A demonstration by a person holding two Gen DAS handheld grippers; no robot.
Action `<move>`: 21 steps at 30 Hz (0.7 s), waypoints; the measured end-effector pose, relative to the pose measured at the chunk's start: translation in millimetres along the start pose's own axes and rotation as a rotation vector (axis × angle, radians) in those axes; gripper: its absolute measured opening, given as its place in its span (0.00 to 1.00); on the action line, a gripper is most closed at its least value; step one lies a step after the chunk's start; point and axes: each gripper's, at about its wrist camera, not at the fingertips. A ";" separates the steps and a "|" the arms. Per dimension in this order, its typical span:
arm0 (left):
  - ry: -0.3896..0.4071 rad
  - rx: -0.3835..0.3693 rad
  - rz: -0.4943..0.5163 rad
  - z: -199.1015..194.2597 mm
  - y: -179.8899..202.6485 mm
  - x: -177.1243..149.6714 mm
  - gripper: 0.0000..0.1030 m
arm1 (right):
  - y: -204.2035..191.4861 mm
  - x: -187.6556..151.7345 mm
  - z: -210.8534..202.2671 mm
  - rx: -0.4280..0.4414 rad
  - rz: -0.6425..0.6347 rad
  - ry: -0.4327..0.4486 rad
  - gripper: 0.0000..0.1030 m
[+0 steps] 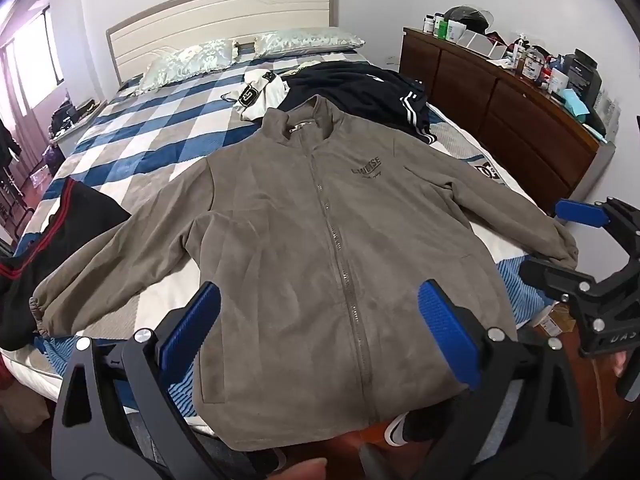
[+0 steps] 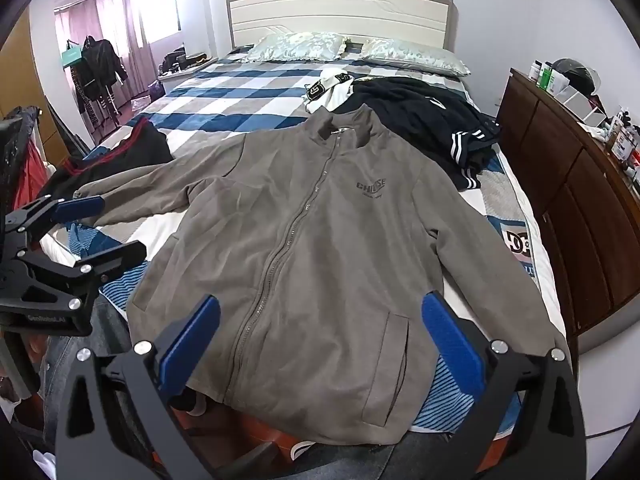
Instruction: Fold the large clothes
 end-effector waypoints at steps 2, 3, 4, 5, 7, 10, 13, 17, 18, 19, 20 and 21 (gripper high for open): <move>0.000 -0.001 0.000 -0.7 -0.6 0.1 0.94 | 0.8 1.1 0.6 0.002 -0.001 -0.002 0.96; 0.001 -0.002 -0.001 -0.7 -1.8 -0.6 0.94 | 1.0 1.3 0.8 0.003 -0.003 -0.003 0.96; 0.001 -0.002 0.000 -1.1 -1.5 -0.4 0.94 | 0.2 1.5 1.2 0.002 -0.004 -0.005 0.96; 0.003 -0.001 0.002 -1.2 -1.2 -0.5 0.94 | -0.1 1.6 1.1 0.004 -0.005 -0.005 0.96; 0.002 -0.003 0.001 -1.4 -1.0 0.4 0.94 | -1.9 2.5 2.5 0.005 -0.008 -0.008 0.96; 0.005 -0.002 0.009 -2.6 0.1 0.4 0.94 | -1.3 3.5 2.1 0.012 -0.014 -0.011 0.96; 0.008 -0.002 0.007 -3.6 0.8 1.6 0.94 | -1.0 3.7 1.8 0.008 -0.018 -0.013 0.96; 0.011 -0.001 0.007 -3.7 2.9 2.7 0.94 | -0.9 3.9 1.2 0.007 -0.019 -0.013 0.96; 0.011 -0.001 0.008 -3.7 3.5 2.6 0.94 | -0.3 4.2 1.0 0.007 -0.020 -0.013 0.96; 0.011 -0.003 0.008 -3.9 3.0 2.4 0.94 | 0.0 4.1 0.8 0.006 -0.018 -0.013 0.96; 0.009 -0.003 0.009 -3.7 3.4 2.3 0.94 | -0.3 3.6 0.9 0.007 -0.017 -0.013 0.96; 0.008 -0.003 0.010 -3.5 4.3 2.8 0.94 | 0.5 3.9 0.6 0.009 -0.016 -0.014 0.96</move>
Point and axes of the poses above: each gripper's, at about its wrist camera, not at the fingertips, and z roughly the way its jaws point, y to its right, x to its top, and after that the axes turned 15 degrees about -x, right-handed
